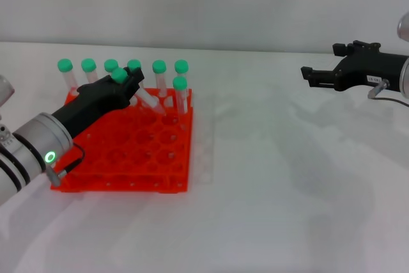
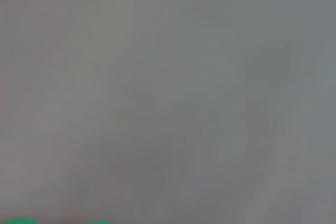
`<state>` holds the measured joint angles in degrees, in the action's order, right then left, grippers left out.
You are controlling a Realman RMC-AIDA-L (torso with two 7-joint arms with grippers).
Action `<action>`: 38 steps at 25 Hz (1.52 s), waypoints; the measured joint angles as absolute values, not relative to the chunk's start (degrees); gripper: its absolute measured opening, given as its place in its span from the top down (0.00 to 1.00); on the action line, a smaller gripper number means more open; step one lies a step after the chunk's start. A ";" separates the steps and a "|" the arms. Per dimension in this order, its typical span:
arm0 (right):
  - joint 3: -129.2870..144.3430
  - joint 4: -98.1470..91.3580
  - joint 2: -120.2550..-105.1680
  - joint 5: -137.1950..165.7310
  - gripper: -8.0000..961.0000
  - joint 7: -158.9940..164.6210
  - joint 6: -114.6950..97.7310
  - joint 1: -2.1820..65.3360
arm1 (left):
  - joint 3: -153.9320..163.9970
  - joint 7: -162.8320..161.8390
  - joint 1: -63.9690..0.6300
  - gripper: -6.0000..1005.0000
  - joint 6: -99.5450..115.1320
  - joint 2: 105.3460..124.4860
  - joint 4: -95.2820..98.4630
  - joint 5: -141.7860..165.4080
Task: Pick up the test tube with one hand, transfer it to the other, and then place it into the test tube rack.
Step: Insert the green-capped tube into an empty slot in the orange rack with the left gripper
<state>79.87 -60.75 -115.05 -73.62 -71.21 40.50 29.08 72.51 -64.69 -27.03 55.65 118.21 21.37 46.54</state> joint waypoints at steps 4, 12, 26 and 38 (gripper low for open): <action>79.88 -60.73 -115.05 -73.64 0.10 -71.36 40.51 29.26 | 72.51 -64.69 -27.08 0.74 54.28 118.37 22.61 47.49; 79.89 -60.62 -115.05 -73.65 0.10 -71.40 40.47 29.35 | 72.51 -64.49 -28.17 0.74 53.96 118.56 23.18 48.40; 79.89 -60.14 -115.14 -73.65 0.10 -72.21 40.60 29.22 | 72.51 -64.09 -30.10 0.74 51.79 118.74 24.04 51.45; 79.89 -60.02 -115.19 -73.74 0.10 -72.78 40.60 28.92 | 72.50 -64.06 -31.79 0.74 50.94 118.82 24.10 54.64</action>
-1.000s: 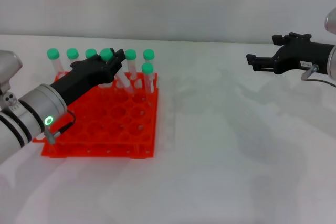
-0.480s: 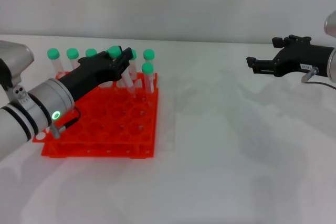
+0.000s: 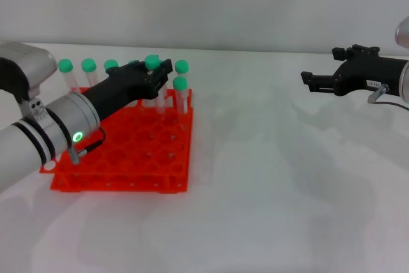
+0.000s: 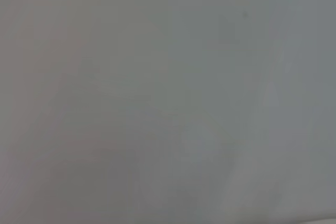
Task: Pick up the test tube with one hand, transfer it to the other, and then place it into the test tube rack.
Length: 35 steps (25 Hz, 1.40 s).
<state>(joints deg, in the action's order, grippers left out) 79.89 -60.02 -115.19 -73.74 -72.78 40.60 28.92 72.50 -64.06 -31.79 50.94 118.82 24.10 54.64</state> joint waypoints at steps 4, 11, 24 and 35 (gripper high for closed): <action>79.89 -60.02 -115.23 -73.73 0.10 -72.78 40.61 28.91 | 72.47 -64.02 -31.87 0.74 51.05 118.87 24.14 55.37; 79.88 -60.02 -115.15 -73.65 0.10 -72.77 40.67 28.64 | 72.52 -62.18 -30.65 0.73 53.28 119.04 24.86 55.81; 79.80 -60.03 -115.05 -73.64 0.10 -72.77 40.93 28.59 | 72.30 -60.97 -26.77 0.32 56.56 119.38 28.70 54.70; 76.95 -60.87 -115.25 -78.03 0.10 -76.18 41.20 25.08 | 65.02 -56.78 -16.91 0.19 58.47 119.11 39.50 53.00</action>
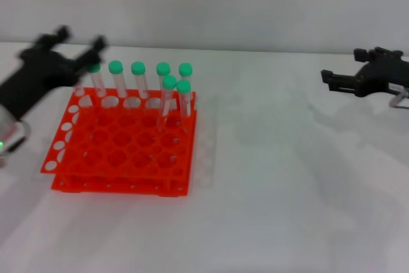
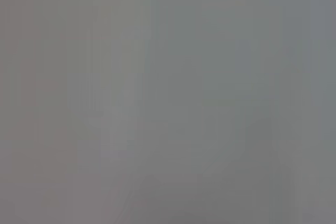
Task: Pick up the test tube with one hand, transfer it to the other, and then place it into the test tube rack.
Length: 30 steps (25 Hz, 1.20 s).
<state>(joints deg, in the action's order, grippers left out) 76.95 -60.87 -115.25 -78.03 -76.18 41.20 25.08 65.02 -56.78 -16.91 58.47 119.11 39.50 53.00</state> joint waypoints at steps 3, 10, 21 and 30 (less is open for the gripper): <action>76.42 -60.72 -115.16 -84.13 0.10 -81.27 41.34 22.23 | 59.80 -56.61 -14.80 0.19 60.30 119.09 40.35 52.85; 74.70 -54.27 -115.13 -102.41 0.10 -97.18 43.82 16.31 | 49.92 -56.51 -11.59 0.19 63.91 118.87 40.47 52.83; 56.21 -23.53 -115.14 -121.08 0.10 -128.50 73.64 17.18 | 48.85 -56.39 -11.89 0.19 64.19 118.77 37.05 54.01; 45.74 -13.45 -115.12 -121.36 0.10 -138.32 80.98 16.67 | 48.62 -54.64 -12.04 0.20 64.54 118.85 35.24 55.08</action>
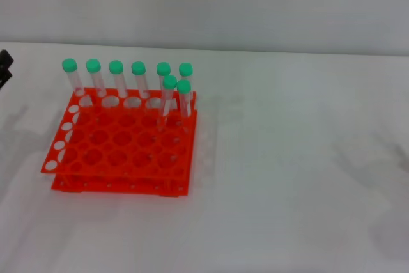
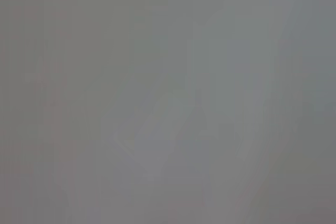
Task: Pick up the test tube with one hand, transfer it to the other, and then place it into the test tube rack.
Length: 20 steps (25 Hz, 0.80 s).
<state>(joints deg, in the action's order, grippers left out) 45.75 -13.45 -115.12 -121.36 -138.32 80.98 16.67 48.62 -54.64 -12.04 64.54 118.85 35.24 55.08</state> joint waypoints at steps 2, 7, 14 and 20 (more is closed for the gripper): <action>44.93 -13.04 -115.06 -121.37 0.10 -139.10 81.19 16.40 | 48.56 -54.33 -12.02 0.20 65.40 118.86 34.21 54.90; 44.51 -13.37 -114.60 -121.08 0.10 -138.35 81.96 15.68 | 48.39 -53.64 -12.83 0.20 66.88 118.89 31.90 54.48; 41.73 -12.89 -114.53 -121.30 0.10 -140.69 81.44 14.19 | 48.33 -49.10 -15.30 0.20 67.64 119.03 25.63 50.35; 37.90 -12.88 -114.52 -121.34 0.10 -140.57 81.35 13.68 | 48.44 -47.34 -16.62 0.20 71.82 119.09 22.18 44.85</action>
